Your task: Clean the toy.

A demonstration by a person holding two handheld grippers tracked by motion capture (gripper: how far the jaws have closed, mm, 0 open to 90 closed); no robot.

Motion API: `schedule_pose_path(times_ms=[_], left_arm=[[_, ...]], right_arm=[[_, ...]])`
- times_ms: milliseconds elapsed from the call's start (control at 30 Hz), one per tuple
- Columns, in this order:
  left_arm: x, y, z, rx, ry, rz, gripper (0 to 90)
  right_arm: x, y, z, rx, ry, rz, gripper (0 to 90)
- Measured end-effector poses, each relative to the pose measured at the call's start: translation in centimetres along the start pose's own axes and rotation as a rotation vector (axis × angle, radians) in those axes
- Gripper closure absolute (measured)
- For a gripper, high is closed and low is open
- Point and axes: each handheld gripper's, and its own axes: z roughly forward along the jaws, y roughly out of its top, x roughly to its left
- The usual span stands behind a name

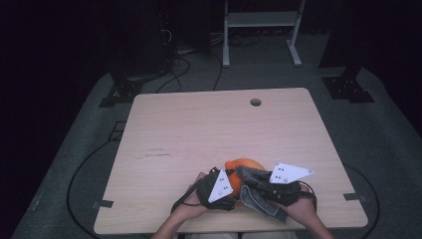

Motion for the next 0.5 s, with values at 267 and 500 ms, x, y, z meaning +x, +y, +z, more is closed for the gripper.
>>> schedule_pose_path(times_ms=[267, 500], left_arm=[[1.2, 0.4, -0.3, -0.112, -0.028, -0.13, 19.2], [1.5, -0.7, -0.2, -0.013, -0.032, -0.106, 26.6]], right_arm=[[-1.3, -1.1, -0.4, -0.007, -0.036, 0.068, 77.9], [-1.3, -1.5, -0.1, 0.016, -0.055, 0.053, 77.8]])
